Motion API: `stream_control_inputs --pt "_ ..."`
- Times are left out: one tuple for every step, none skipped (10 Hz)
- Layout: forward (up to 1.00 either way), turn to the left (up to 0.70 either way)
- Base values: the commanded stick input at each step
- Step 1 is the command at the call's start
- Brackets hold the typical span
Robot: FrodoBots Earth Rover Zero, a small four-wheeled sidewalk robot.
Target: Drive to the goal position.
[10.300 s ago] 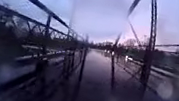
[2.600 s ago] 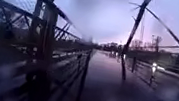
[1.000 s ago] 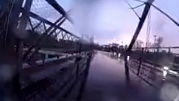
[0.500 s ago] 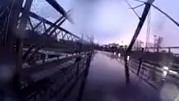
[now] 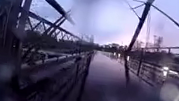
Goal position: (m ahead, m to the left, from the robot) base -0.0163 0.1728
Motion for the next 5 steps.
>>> stream_control_inputs --pt "0.70 0.00" --pt "0.70 0.00" --pt "0.70 0.00" --pt "0.70 0.00" --pt "0.70 0.00"
